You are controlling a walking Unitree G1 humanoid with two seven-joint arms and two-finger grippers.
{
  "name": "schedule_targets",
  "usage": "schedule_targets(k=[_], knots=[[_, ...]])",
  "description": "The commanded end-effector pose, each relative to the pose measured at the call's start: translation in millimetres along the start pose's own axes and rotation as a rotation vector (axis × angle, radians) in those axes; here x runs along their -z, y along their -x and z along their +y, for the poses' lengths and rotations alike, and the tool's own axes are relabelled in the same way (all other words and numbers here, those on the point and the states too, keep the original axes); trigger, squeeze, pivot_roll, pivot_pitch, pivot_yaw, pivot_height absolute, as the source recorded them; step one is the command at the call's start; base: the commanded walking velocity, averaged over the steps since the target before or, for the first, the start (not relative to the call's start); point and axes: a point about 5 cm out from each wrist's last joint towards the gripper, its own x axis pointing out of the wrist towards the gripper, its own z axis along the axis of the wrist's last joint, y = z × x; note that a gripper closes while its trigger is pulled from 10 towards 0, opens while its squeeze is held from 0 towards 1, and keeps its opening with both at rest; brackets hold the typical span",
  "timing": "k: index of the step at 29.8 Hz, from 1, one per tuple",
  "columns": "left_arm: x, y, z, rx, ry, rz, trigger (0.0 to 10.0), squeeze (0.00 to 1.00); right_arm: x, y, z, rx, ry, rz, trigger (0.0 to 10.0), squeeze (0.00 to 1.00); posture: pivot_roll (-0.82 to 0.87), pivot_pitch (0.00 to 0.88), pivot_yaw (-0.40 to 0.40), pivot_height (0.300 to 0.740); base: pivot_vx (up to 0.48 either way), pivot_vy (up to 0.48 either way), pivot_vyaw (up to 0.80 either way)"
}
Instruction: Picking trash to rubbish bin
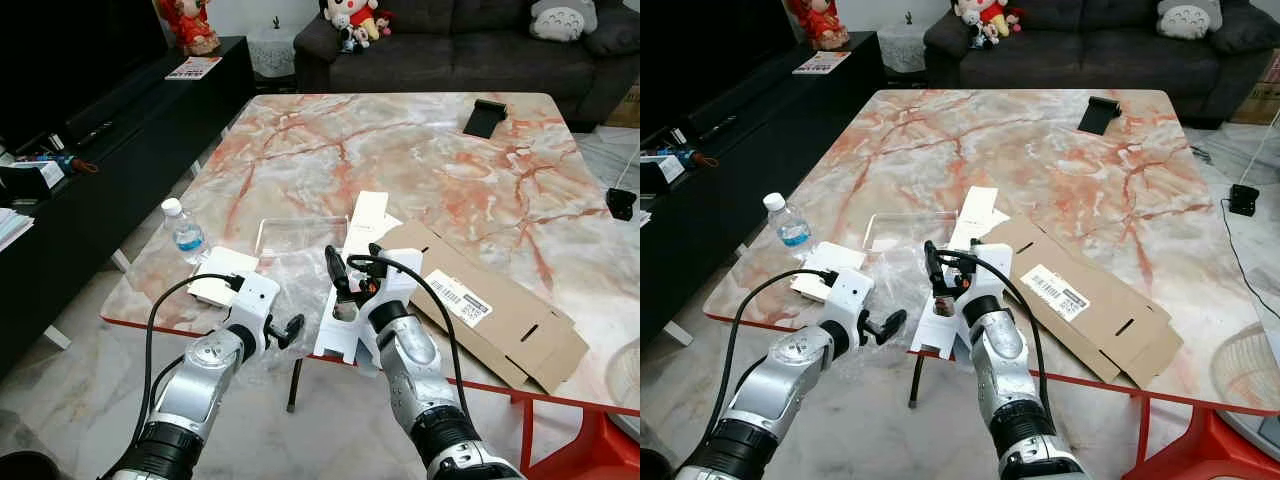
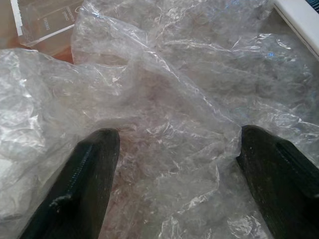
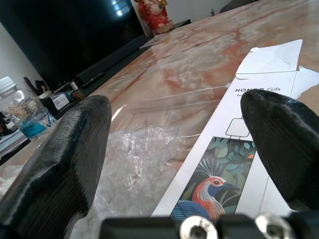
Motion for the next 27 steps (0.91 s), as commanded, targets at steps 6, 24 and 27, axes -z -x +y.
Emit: schedule_targets(k=[6,24,27], knots=[[20.4,-0.3,-1.9,0.007,0.006,0.112,0.0,0.0,-1.2,-6.1,11.3,-0.035,-0.011,0.004,10.0,0.0,0.08,0.054,0.091,0.74,0.0,0.0,0.0],[13.9,0.0,5.7,-0.064,0.022,0.075,0.0,0.0,0.4,-7.1,13.9,-0.049,-0.014,0.015,10.0,0.0,0.08,0.046,0.089,0.74,0.0,0.0,0.0],[9.3,0.5,9.0,-0.09,0.036,0.043,0.0,0.0,0.3,-7.2,13.8,-0.049,-0.014,0.015,10.0,0.0,0.08,0.046,0.089,0.74,0.0,0.0,0.0]])
